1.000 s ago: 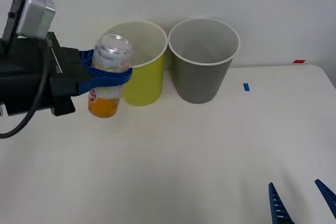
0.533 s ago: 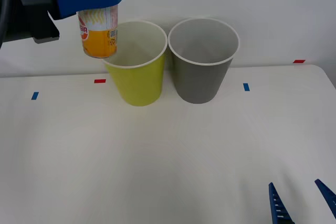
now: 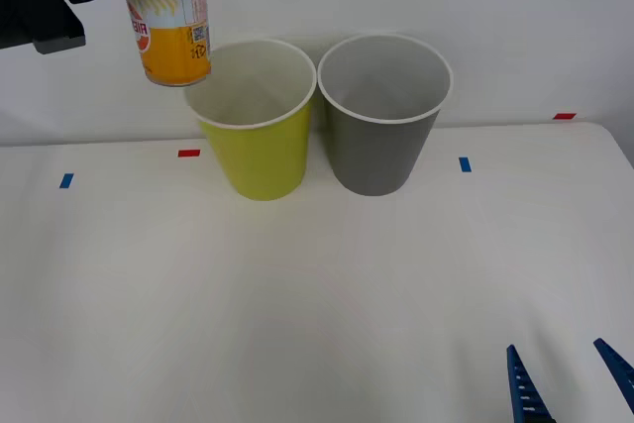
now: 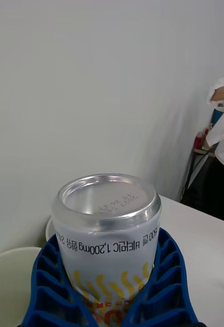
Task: Put cans in the gray bin and PET bottles in the light green bin.
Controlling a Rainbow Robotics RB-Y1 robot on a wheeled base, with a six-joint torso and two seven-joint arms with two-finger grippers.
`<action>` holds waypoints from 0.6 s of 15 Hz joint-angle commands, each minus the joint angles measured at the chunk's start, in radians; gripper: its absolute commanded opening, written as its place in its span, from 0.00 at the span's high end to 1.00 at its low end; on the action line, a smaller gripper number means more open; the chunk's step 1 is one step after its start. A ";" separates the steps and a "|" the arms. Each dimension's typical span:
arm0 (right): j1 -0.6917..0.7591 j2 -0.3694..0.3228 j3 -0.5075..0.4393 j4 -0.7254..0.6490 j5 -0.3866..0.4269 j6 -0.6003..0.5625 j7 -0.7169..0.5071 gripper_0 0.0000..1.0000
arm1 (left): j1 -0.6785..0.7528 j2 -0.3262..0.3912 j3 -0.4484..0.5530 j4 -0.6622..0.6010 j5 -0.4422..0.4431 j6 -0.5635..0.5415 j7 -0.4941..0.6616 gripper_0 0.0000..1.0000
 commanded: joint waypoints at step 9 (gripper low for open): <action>0.000 0.000 0.000 0.000 0.000 0.000 0.000 0.00 | -0.182 -0.066 -0.444 0.060 -0.610 -0.182 0.304 1.00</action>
